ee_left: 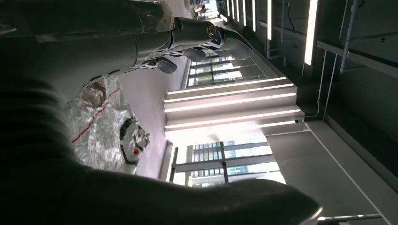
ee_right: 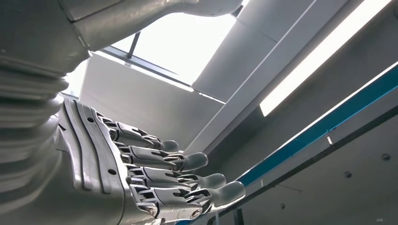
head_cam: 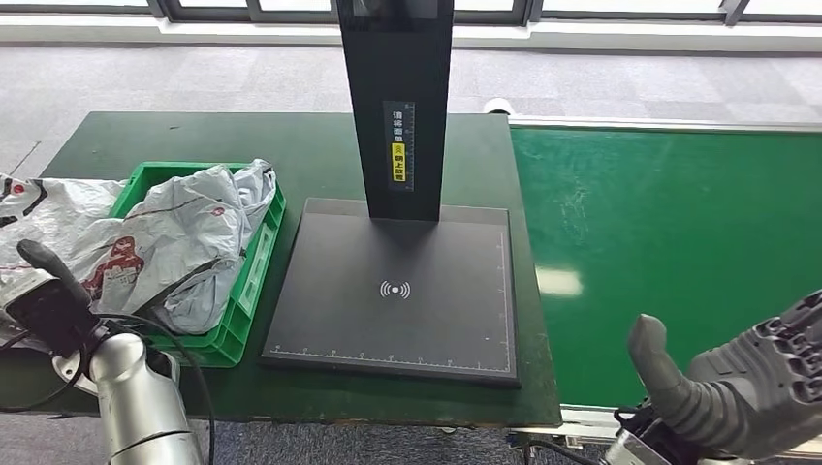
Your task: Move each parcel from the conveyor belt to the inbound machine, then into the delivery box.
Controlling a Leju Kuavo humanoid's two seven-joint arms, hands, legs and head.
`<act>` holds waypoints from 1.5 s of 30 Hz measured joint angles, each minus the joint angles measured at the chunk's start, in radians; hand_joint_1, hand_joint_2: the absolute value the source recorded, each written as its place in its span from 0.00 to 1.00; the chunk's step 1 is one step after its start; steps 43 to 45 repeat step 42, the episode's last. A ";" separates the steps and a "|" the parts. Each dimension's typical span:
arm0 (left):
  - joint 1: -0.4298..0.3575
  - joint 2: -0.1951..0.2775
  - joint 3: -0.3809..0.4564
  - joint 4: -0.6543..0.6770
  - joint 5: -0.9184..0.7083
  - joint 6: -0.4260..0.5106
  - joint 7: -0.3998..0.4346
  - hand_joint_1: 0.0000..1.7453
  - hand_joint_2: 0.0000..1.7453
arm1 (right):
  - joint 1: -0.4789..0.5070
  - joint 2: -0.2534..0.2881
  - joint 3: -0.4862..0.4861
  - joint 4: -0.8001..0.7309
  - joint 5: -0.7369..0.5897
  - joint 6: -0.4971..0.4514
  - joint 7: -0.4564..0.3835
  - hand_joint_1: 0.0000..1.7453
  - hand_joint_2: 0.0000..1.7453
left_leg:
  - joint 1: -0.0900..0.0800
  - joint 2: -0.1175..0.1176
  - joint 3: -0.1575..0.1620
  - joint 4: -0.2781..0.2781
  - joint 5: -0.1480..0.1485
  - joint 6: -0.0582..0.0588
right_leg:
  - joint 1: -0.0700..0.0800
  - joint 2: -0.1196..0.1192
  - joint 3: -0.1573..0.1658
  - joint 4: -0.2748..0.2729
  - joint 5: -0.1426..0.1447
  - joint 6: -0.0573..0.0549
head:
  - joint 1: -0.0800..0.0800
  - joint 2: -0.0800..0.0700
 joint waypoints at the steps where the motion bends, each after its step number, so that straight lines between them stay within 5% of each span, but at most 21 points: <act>1: 0.009 -0.002 -0.019 -0.016 0.010 0.000 0.000 0.00 0.00 | 0.000 0.000 0.000 0.001 0.000 0.000 0.000 0.00 1.00 | 0.000 0.000 0.000 0.000 0.000 0.000 | 0.000 0.000 0.000 0.000 0.000 0.000 | 0.000 0.000; 10: 0.043 -0.010 -0.104 -0.085 0.028 0.000 0.000 0.00 0.00 | 0.000 0.000 0.000 0.002 -0.008 0.000 0.000 0.00 1.00 | 0.000 0.000 0.000 0.000 0.000 0.000 | 0.000 0.000 0.000 0.000 0.000 0.000 | 0.000 0.000; 25: 0.047 -0.010 -0.112 -0.102 0.029 -0.001 0.000 0.00 0.00 | -0.001 0.000 0.000 0.002 -0.009 0.000 0.000 0.00 1.00 | 0.000 0.000 0.000 0.000 0.000 0.000 | 0.000 0.001 0.000 0.000 0.000 0.000 | 0.000 0.000; 29: 0.050 -0.010 -0.121 -0.108 0.055 -0.001 0.000 0.00 1.00 | -0.001 0.000 0.000 0.004 -0.023 0.000 0.000 0.00 1.00 | 0.000 0.000 0.000 0.000 0.000 0.000 | 0.000 0.001 0.000 0.000 0.000 0.000 | 0.000 0.000; 32: 0.067 -0.008 -0.171 -0.115 0.113 -0.013 0.000 0.00 1.00 | -0.003 0.000 0.006 0.026 -0.066 0.000 0.000 0.00 1.00 | 0.000 0.000 0.000 0.000 0.000 0.000 | 0.000 0.000 0.000 0.000 0.000 0.000 | 0.000 0.000; 36: 0.106 0.008 -0.304 -0.102 0.207 -0.200 0.000 0.00 1.00 | -0.024 -0.007 0.069 0.136 -0.237 0.042 0.000 0.00 0.00 | 0.000 0.000 0.001 0.000 0.000 0.000 | 0.000 0.001 0.000 0.000 0.000 0.000 | 0.000 0.000; 41: 0.177 0.019 -0.495 -0.077 0.275 -0.486 0.000 0.00 1.00 | -0.054 -0.020 0.188 0.287 -0.406 0.084 0.002 0.00 0.00 | 0.000 0.000 0.001 0.000 0.000 0.000 | -0.001 0.001 0.000 0.000 0.000 0.000 | 0.000 0.000; 45: 0.187 0.019 -0.512 -0.076 0.288 -0.507 0.000 0.00 1.00 | -0.056 -0.020 0.198 0.298 -0.412 0.075 0.002 0.00 0.00 | 0.000 0.000 0.001 0.000 0.000 0.000 | -0.001 0.001 0.000 0.000 0.000 0.000 | 0.000 0.000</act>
